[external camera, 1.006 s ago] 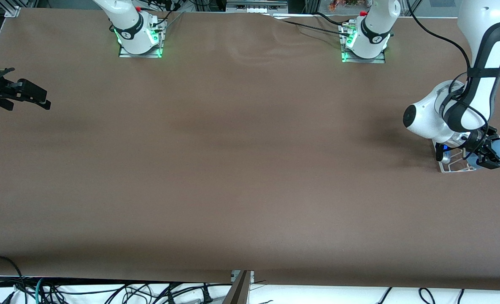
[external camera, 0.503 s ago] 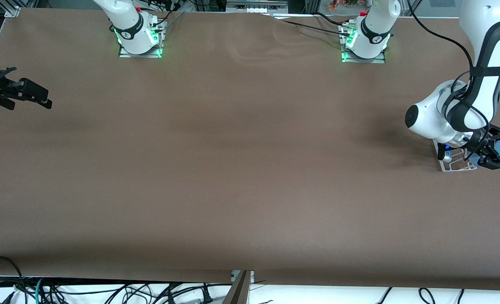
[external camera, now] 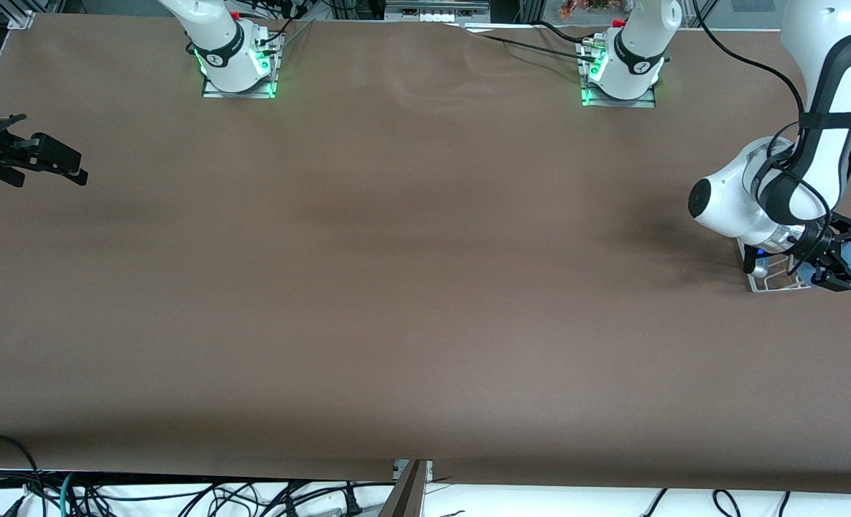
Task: Transfer cup to left arm and place on rack
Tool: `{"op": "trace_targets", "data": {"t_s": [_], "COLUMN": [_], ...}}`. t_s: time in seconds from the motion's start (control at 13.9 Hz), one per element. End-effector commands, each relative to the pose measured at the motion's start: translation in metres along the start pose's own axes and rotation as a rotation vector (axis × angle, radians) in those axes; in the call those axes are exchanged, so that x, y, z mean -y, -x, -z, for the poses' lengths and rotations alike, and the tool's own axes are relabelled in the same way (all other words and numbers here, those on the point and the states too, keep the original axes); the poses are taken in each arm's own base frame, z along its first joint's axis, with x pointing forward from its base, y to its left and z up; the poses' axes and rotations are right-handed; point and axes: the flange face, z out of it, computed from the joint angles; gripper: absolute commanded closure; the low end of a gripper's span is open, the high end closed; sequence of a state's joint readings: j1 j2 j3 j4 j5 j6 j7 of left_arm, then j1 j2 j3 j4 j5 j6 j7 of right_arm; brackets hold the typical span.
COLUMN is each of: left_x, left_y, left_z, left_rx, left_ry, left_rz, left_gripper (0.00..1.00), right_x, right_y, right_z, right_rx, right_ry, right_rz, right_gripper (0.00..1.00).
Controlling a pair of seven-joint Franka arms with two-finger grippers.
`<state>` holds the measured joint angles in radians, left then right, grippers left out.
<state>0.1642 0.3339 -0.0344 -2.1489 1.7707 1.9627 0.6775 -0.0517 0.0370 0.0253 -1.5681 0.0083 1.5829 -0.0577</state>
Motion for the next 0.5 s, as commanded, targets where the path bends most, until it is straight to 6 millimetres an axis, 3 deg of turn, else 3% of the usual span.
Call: {"op": "trace_targets", "data": {"t_s": [0.0,0.43], "left_x": [0.0069,0.0078], "left_y": [0.0065,0.0085], "left_z": [0.0042,0.0042], "left_rx": [0.021,0.037], "left_ry": [-0.007,-0.018], "left_rz": [-0.072,-0.112], "left_gripper": [1.00,1.00], "right_x": [-0.0085,-0.0060], "right_y": [-0.0008,-0.0031], "right_z": [0.0059,0.0033], "right_rx": [-0.019,-0.021], "right_ry": [-0.017,-0.019], "right_rz": [-0.010,-0.009], "right_gripper": [0.00,0.00]}}
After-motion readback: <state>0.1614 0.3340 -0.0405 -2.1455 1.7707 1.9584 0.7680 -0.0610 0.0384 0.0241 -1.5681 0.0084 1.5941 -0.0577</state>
